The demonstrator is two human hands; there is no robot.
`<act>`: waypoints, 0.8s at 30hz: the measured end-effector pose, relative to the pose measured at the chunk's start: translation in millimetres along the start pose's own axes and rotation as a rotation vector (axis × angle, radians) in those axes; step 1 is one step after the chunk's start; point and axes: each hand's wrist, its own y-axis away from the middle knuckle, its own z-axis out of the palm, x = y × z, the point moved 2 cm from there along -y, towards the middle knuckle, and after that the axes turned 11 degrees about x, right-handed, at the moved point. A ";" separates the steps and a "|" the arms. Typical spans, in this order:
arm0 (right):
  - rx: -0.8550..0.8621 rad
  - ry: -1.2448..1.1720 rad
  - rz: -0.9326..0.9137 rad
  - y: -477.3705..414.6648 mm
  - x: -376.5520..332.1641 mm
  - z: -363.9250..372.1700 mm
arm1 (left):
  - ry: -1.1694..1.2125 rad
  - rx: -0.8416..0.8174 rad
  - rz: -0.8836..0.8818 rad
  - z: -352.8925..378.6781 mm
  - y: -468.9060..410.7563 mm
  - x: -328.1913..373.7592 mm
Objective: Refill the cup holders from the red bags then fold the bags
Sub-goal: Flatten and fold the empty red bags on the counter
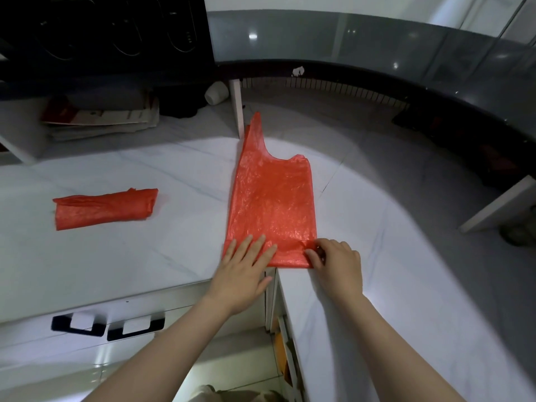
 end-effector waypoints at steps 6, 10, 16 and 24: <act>0.059 0.069 -0.153 8.5 -13.6 -3.5 | -0.038 -0.023 0.026 5.0 4.7 -2.3; -0.124 0.101 -0.574 20.7 -26.2 1.1 | -0.043 -0.036 -0.006 4.8 2.2 0.1; -0.452 0.196 -0.459 13.2 -13.1 13.5 | -0.026 -0.051 -0.037 6.2 1.7 -8.3; -0.337 -0.001 -0.339 18.3 -13.5 -2.8 | 0.093 0.145 0.098 -9.0 22.6 -31.1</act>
